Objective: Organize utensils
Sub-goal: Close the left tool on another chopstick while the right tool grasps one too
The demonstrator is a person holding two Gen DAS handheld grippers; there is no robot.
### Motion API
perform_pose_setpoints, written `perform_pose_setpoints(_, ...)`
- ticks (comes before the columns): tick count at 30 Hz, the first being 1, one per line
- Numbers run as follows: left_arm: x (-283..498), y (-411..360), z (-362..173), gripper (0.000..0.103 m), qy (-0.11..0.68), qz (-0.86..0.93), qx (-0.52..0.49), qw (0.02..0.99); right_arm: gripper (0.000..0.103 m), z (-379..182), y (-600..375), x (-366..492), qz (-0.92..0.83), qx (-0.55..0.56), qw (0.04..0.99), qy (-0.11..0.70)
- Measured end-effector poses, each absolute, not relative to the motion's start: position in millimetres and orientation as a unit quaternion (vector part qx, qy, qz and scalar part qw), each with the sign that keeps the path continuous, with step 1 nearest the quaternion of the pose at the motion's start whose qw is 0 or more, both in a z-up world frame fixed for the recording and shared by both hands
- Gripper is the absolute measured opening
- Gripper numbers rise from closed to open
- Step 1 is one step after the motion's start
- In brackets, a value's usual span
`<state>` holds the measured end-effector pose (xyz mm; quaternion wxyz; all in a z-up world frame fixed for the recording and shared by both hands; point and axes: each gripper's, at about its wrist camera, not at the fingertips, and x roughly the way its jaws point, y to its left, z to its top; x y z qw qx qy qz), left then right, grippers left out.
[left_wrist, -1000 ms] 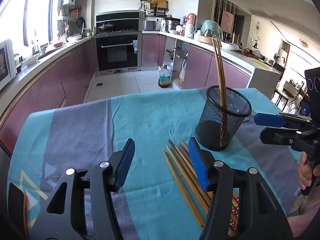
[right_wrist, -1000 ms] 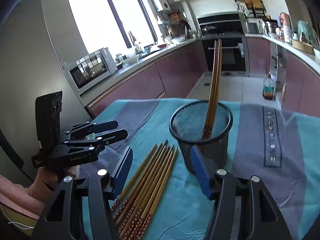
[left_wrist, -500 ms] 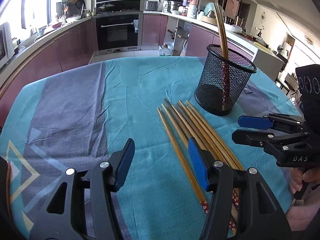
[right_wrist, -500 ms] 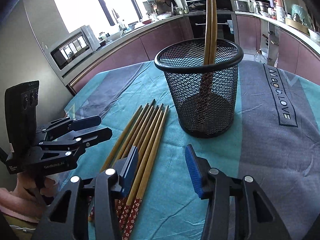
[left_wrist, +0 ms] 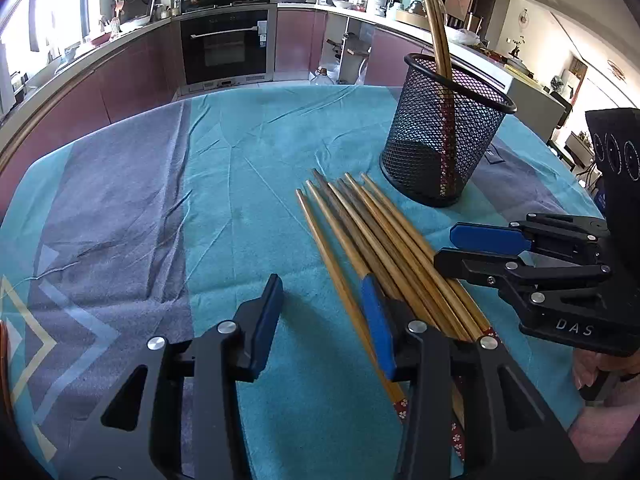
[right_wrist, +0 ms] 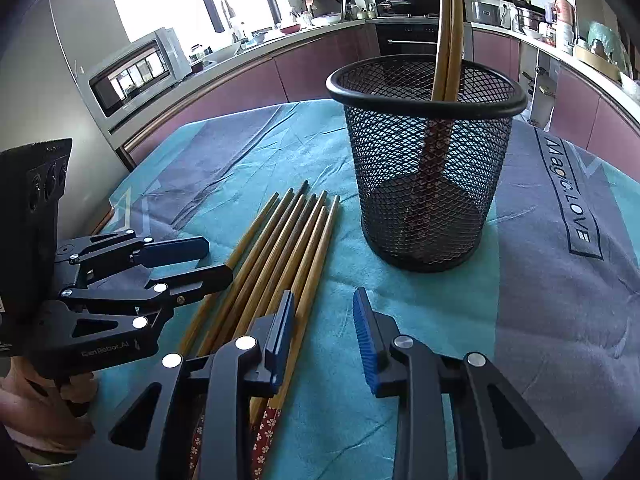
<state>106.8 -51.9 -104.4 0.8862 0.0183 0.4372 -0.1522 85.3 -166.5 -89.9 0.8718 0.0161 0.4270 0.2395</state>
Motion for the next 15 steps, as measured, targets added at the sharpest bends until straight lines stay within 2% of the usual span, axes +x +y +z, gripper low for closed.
perform_pose_setpoints(7,113.9,-52.0,-105.8,0.025,0.442,-0.153,0.021,0.883,0.019,-91.3,-161.0,85.5,0.226,-0.013,0.877,0.425)
perform_pose_setpoints(15,118.2,-52.0,-109.4,0.025,0.442,-0.155,0.025,0.883,0.020,-91.9,-158.0,90.4,0.220,-0.020,0.877,0.426)
